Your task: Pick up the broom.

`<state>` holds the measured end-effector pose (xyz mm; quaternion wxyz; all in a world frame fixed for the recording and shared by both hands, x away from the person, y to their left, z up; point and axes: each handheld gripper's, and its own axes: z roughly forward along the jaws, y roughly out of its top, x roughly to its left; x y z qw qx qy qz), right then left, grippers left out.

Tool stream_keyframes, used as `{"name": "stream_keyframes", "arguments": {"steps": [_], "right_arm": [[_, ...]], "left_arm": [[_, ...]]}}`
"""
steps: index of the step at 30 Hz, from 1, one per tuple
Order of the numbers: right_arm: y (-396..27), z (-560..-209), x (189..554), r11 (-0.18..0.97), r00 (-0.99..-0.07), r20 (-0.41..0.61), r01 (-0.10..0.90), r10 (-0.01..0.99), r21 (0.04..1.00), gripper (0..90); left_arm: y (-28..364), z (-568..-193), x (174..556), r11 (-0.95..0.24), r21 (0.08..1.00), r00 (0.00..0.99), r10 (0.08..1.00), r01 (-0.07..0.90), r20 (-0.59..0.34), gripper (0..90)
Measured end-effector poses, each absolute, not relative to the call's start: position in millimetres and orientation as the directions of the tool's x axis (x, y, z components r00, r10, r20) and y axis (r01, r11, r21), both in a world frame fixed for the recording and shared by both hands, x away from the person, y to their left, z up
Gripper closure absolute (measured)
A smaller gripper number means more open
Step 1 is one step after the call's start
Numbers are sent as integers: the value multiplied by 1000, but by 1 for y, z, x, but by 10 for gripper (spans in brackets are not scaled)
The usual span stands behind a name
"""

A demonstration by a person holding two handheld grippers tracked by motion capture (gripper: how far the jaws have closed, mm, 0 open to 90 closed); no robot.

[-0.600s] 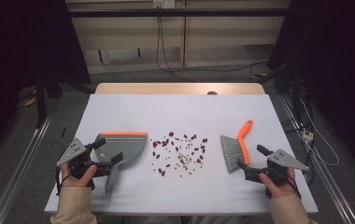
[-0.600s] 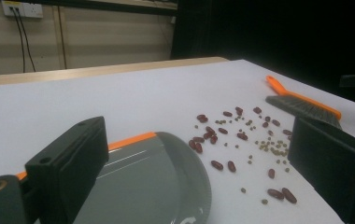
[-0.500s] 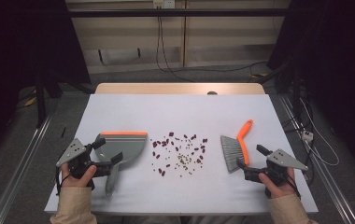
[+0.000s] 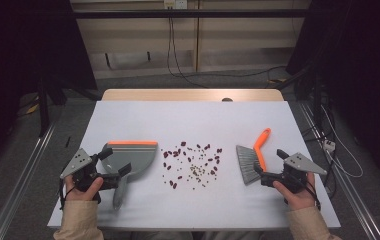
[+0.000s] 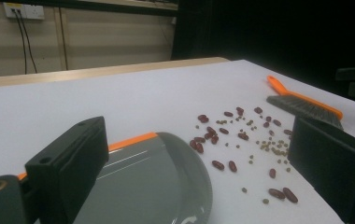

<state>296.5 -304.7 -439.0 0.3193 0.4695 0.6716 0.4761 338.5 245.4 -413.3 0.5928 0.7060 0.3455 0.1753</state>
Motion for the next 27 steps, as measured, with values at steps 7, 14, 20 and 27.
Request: {"name": "stream_keyframes", "arguments": {"steps": [7,14,20,27], "right_arm": [[-307,-434,318,102,-269,8,393,963,914,52],[-313,-438,347,78,-191,13,461,981,884,105],[-312,-448,366,41,-163,49,508,985,861,146],[-299,-456,391,61,-133,24,598,991,799,202]], "left_arm": [[248,-413,337,-51,960,695,701,274,-161,51],[248,-412,337,-52,962,694,703,270,-157,52],[247,-413,336,-60,961,700,697,271,-154,52],[247,-413,335,-56,961,700,697,270,-156,52]]}}
